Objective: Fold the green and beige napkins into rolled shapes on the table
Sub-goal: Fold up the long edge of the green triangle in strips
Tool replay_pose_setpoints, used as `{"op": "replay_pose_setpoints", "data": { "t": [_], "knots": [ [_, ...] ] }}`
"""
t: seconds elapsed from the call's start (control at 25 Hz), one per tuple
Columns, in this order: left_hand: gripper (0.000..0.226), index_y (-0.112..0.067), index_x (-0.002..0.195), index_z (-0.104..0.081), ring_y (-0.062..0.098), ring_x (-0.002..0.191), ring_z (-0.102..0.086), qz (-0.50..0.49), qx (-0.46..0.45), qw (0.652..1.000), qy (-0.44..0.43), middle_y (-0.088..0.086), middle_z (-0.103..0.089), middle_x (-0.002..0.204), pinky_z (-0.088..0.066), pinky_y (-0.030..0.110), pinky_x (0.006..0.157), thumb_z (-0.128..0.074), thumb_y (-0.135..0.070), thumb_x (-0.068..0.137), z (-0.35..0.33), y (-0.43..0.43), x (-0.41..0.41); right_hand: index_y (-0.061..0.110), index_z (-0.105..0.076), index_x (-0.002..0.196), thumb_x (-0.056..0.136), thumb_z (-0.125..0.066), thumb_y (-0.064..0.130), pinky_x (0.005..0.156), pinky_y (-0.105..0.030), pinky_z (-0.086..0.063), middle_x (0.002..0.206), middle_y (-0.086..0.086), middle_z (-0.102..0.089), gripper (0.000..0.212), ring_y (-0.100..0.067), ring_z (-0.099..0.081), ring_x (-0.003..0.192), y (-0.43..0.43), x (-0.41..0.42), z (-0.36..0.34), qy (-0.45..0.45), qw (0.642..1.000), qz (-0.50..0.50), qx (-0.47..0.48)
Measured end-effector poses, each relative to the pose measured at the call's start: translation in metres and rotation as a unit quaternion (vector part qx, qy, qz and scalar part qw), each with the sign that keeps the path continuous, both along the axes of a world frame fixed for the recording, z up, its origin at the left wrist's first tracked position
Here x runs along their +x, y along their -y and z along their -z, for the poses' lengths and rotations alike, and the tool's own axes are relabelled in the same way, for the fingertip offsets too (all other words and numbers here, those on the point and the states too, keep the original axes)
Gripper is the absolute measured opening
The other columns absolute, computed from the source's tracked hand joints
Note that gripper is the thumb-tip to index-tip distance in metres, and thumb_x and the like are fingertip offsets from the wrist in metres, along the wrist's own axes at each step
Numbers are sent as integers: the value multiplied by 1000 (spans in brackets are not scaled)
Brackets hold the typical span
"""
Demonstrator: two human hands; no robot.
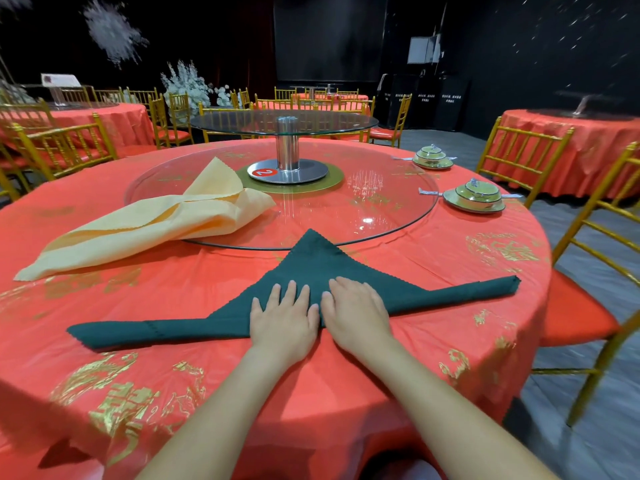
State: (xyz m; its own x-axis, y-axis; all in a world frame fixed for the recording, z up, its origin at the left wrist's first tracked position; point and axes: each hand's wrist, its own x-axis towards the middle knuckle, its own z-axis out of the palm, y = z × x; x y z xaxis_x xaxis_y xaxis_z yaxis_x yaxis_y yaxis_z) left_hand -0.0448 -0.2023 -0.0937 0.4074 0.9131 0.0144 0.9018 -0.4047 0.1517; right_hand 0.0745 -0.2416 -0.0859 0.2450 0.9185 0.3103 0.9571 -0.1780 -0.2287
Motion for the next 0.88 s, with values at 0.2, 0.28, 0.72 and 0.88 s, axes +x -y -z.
{"op": "replay_pose_setpoints", "data": {
  "t": [0.2,0.28,0.72,0.88],
  "knots": [
    [52,-30,149,-12,18,146,-3,-1,13,1000,0,-7,-6,159,-8,49,115,-13,-42,99,2,1,-1,8,-12,149,98,-19,35,118,-39,-2,158,-7,-9,58,-18,-3,146,-1,10,13,-4,993,40,-110],
    [51,-31,149,-11,18,146,-3,-3,19,1000,2,-7,-6,158,-8,48,115,-13,-42,99,3,0,0,8,-10,150,98,-19,36,118,-39,-2,158,-7,-7,59,-18,-2,146,6,33,14,-6,992,69,-110],
    [52,-32,150,-7,17,146,-1,-2,10,1000,-5,-8,-2,159,-7,47,116,-12,-42,99,2,-1,0,8,-7,150,97,-16,36,118,-38,-3,158,-9,-4,60,-20,-1,146,31,150,14,-32,970,191,-145],
    [52,-32,150,-7,17,146,-1,-6,13,1000,-4,-8,-2,158,-8,46,116,-11,-42,99,3,-1,-1,7,-6,150,97,-16,34,118,-39,-2,158,-9,-2,61,-21,2,146,37,175,13,-48,961,223,-156]
  ]
}}
